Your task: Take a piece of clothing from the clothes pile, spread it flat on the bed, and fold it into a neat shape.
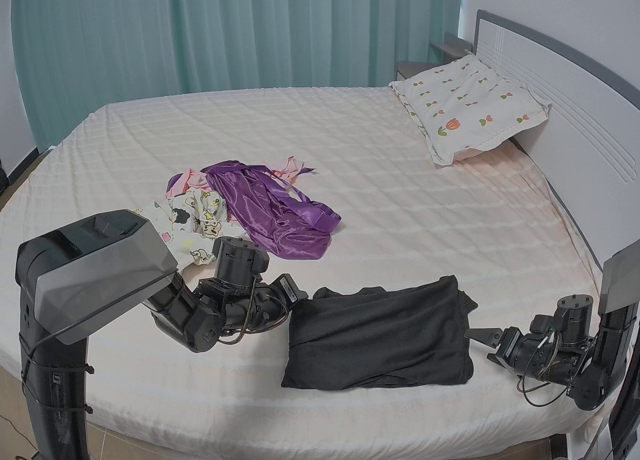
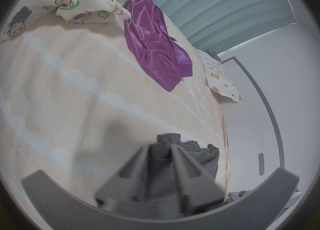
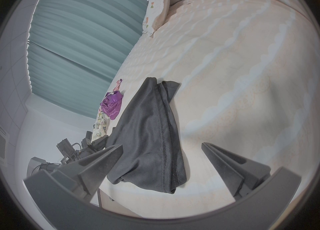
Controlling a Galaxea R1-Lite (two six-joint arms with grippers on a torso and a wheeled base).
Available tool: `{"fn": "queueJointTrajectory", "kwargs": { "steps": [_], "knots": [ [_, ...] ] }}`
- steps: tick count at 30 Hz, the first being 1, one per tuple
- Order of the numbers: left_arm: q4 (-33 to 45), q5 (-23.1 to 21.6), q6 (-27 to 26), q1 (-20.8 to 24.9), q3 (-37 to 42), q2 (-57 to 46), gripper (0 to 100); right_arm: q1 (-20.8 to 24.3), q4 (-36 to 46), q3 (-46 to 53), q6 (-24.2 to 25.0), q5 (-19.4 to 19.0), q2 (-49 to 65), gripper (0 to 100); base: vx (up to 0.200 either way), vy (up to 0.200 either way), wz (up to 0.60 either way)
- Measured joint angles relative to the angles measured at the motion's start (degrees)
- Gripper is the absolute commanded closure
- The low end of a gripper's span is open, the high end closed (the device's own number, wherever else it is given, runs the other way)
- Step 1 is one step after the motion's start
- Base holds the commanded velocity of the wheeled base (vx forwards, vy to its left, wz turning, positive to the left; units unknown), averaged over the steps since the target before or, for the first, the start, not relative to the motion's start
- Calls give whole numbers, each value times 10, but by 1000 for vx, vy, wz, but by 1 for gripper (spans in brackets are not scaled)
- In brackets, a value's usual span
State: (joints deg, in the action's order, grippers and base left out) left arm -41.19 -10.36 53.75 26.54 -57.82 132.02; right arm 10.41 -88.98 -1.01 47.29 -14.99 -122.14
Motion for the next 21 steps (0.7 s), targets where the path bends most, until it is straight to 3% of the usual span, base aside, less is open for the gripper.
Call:
{"fn": "queueJointTrajectory", "kwargs": {
  "steps": [10, 21],
  "knots": [
    [-1, 39, 1, -7, -14, 11, 100, 16, 28, 0, -10, 1, -7, 0, 0, 0, 0],
    [-1, 60, 2, -10, -35, 17, 100, 49, 0, 0, -14, 1, -38, 0, 0, 0, 0]
  ]
}}
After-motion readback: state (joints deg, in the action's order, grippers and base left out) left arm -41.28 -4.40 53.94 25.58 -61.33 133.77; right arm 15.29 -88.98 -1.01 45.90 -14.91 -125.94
